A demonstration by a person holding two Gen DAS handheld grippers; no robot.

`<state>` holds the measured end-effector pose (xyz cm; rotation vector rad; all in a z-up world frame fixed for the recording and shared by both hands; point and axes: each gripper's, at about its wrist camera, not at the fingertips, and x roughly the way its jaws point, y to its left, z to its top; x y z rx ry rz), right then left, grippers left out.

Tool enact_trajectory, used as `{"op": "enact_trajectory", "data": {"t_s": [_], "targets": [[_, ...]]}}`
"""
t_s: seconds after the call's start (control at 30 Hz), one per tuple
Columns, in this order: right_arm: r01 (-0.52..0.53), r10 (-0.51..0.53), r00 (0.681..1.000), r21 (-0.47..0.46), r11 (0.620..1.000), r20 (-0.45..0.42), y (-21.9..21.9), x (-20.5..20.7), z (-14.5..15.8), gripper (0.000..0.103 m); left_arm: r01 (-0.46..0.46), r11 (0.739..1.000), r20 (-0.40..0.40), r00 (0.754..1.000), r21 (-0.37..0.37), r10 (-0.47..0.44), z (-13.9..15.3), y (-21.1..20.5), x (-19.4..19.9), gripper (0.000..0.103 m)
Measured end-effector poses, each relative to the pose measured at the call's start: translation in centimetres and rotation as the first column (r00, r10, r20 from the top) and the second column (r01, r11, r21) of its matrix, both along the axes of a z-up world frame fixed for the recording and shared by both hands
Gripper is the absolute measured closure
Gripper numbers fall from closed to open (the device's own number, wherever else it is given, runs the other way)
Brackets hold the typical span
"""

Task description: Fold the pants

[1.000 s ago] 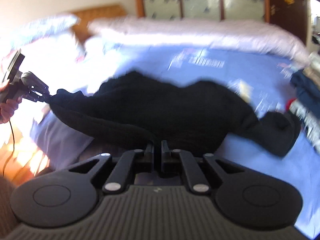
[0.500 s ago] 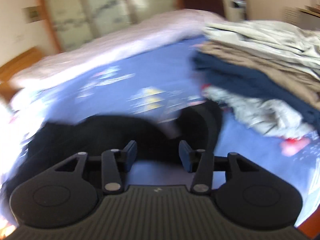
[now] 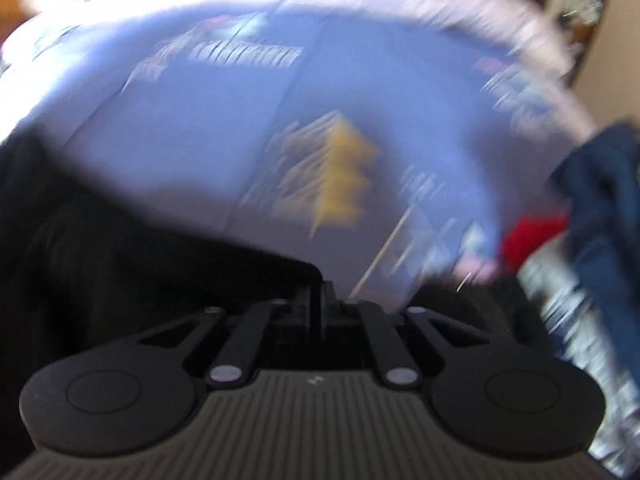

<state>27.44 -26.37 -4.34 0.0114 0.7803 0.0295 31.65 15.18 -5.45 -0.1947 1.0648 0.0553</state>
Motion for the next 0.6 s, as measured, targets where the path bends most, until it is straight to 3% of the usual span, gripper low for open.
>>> {"op": "enact_trajectory", "data": {"t_s": [0.07,0.13,0.2,0.33,0.4,0.47,0.5,0.53,0.6], "targets": [[-0.027,-0.003,0.982,0.155,0.988,0.187,-1.1,-2.6,4.7,0.1,-0.021,0.998,0.029,0.999,-0.063,0.023,1.7,1.2,-1.2,0.078],[-0.089,0.024,0.943,0.181,0.98,0.331,-1.7,-6.9,8.4,0.101,-0.029,0.992,0.088,0.995,-0.126,0.04,4.1,3.1,-3.8,0.079],[-0.147,0.067,0.918,0.179,0.973,0.39,-2.2,-11.6,10.3,0.101,-0.031,0.981,0.143,0.988,-0.193,0.059,6.2,5.5,-7.6,0.079],[-0.201,0.153,0.941,0.133,0.971,0.302,-2.4,-18.7,8.9,0.101,-0.04,0.958,0.184,0.978,-0.283,0.095,8.1,9.2,-15.8,0.079],[-0.155,0.148,0.964,0.013,0.988,0.221,-1.5,-18.7,7.3,0.099,-0.048,0.956,0.183,0.978,-0.288,0.104,8.5,9.9,-19.2,0.078],[-0.085,0.079,0.982,0.032,0.996,0.17,-2.1,-16.6,6.2,0.093,-0.058,0.952,0.172,0.978,-0.301,0.114,8.8,10.0,-21.6,0.078],[-0.08,0.065,0.986,0.096,0.992,0.152,-2.6,-15.3,5.5,0.08,-0.061,0.95,0.174,0.978,-0.308,0.119,9.0,10.0,-22.6,0.078],[-0.073,0.054,0.991,0.153,0.986,0.123,-2.9,-13.4,4.3,0.056,-0.066,0.948,0.176,0.976,-0.311,0.125,9.2,9.9,-23.3,0.078],[-0.076,0.065,0.995,0.161,0.984,0.072,-1.3,-10.6,2.7,0.04,-0.071,0.946,0.185,0.973,-0.316,0.135,9.7,9.5,-24.3,0.078]]}}
